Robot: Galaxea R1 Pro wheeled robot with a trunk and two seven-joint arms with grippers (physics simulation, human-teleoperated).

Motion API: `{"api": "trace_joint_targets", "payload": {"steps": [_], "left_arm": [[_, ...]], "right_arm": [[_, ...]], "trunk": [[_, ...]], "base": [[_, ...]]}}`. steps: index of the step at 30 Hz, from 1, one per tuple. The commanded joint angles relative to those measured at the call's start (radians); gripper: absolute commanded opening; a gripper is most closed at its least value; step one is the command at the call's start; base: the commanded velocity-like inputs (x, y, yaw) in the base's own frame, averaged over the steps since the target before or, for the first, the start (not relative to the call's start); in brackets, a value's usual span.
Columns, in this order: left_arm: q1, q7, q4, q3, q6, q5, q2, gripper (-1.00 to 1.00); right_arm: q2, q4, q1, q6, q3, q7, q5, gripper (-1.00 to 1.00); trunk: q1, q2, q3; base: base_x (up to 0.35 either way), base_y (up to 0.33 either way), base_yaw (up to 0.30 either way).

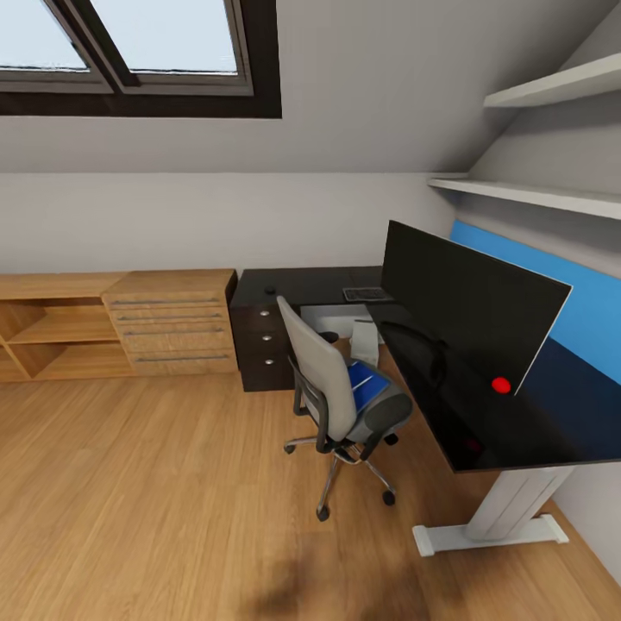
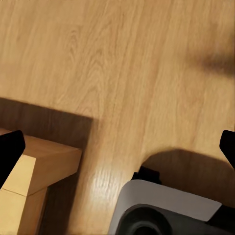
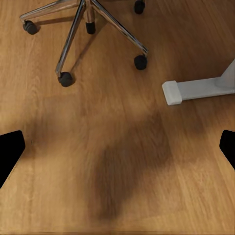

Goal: In the bedroom, organize the workspace by keeping the computer under the desk, ensuring the monitor is on the desk, placing the keyboard on the desk next to the monitor, placing the mouse on the desk next to the keyboard, moving the folder from the swivel chair onto the desk next to the mouse, stacking the notebook on top of the folder with the pen on top of the notebook, and positioning the swivel chair next to the desk.

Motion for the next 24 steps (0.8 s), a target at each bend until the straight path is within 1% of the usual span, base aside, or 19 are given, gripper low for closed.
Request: {"api": "trace_joint_targets", "payload": {"steps": [1,3,6,7,12,15,21,24], "left_arm": [[0.000,0.000,-0.001,0.000,-0.006,0.008,0.000,1.00],[0.000,-0.004,-0.019,0.001,-0.017,0.010,0.000,1.00],[0.000,-0.004,-0.023,0.001,-0.019,0.010,-0.002,1.00],[0.000,-0.005,-0.020,0.001,-0.013,0.010,-0.002,1.00],[0.000,0.002,-0.017,0.003,-0.020,0.008,-0.006,1.00],[0.000,0.005,-0.017,0.003,-0.024,0.008,-0.007,1.00],[0.000,0.023,-0.018,0.003,-0.061,0.008,-0.010,1.00],[0.000,0.026,-0.018,0.003,-0.066,0.008,-0.010,1.00]], "right_arm": [[0.002,0.003,-0.001,-0.003,0.001,-0.003,-0.001,1.00],[0.005,0.012,-0.001,-0.002,0.001,-0.003,0.002,1.00],[0.003,0.013,-0.001,-0.002,0.001,-0.003,0.003,1.00],[-0.001,0.011,-0.001,-0.005,0.000,-0.003,0.003,1.00],[0.004,0.009,-0.001,-0.012,-0.002,-0.004,0.000,1.00],[0.004,0.009,-0.001,-0.012,-0.002,-0.004,-0.001,1.00],[0.004,0.010,-0.001,-0.012,-0.002,-0.005,-0.004,1.00],[0.004,0.010,-0.001,-0.012,-0.002,-0.006,-0.005,1.00]], "trunk": [[0.004,-0.008,-0.004],[0.012,-0.022,-0.010],[0.023,-0.043,-0.020],[0.027,-0.050,-0.023],[0.046,-0.085,-0.037],[0.058,-0.106,-0.045],[0.081,-0.148,-0.062],[0.092,-0.169,-0.073]], "base": [[0.000,0.000,0.000],[0.000,0.000,0.000],[0.000,0.000,0.000],[0.000,0.000,0.000],[0.000,0.000,0.052],[0.000,0.000,0.193],[0.000,0.000,0.256],[0.000,0.000,0.252]]}}
